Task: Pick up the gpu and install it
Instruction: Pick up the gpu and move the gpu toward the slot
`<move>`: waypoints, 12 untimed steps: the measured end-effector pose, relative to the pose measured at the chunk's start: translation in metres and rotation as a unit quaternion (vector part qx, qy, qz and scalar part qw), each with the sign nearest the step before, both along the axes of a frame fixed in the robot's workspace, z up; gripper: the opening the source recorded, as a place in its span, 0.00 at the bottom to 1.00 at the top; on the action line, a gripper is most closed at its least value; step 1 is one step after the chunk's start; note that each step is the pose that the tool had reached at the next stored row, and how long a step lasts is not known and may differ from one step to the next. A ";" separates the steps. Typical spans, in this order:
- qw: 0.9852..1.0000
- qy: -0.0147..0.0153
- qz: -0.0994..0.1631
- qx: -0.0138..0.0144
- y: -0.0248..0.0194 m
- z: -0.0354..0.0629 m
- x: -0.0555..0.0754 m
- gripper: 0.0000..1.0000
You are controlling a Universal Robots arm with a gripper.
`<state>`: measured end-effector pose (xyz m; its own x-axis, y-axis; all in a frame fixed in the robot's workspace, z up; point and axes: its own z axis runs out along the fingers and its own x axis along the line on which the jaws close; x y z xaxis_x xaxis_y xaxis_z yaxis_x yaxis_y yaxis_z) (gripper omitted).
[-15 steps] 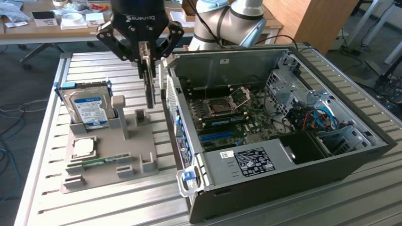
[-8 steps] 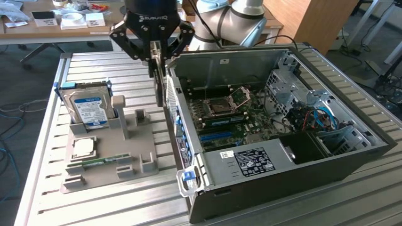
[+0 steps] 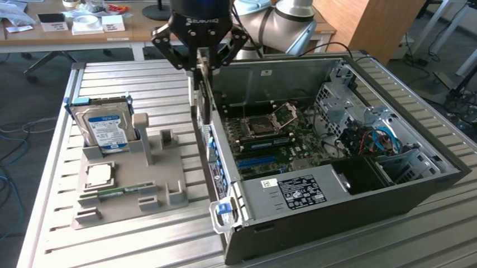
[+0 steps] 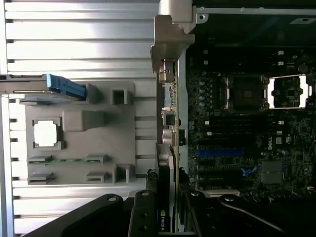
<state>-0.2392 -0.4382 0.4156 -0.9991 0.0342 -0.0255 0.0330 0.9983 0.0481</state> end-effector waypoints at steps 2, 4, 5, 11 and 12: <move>1.000 0.000 0.000 0.000 0.0001 0.0000 0.007 0.27; 1.000 0.000 0.000 0.001 0.0001 0.0000 0.015 0.27; 1.000 0.000 0.000 0.001 0.0001 0.0000 0.019 0.27; 1.000 0.000 0.000 0.002 0.0002 0.0000 0.043 0.27; 1.000 0.000 0.000 0.002 0.0002 0.0000 0.047 0.27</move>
